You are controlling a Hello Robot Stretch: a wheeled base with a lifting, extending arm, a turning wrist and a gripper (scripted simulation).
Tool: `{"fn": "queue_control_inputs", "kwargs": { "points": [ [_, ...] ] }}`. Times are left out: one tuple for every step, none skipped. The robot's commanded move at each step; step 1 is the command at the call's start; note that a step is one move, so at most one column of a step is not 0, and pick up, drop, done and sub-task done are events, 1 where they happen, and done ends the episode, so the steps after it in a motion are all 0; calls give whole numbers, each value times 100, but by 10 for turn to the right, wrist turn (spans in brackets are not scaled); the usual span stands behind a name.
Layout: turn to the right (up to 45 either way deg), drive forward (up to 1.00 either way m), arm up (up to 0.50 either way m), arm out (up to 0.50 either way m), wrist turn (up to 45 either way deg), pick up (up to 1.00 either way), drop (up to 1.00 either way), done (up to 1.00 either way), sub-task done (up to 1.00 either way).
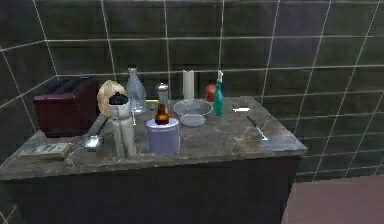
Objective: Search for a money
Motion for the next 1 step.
{"fn": "queue_control_inputs", "kwargs": {
  "points": [
    [-390,0,0,0,0,0,0,0,0]
  ]
}}
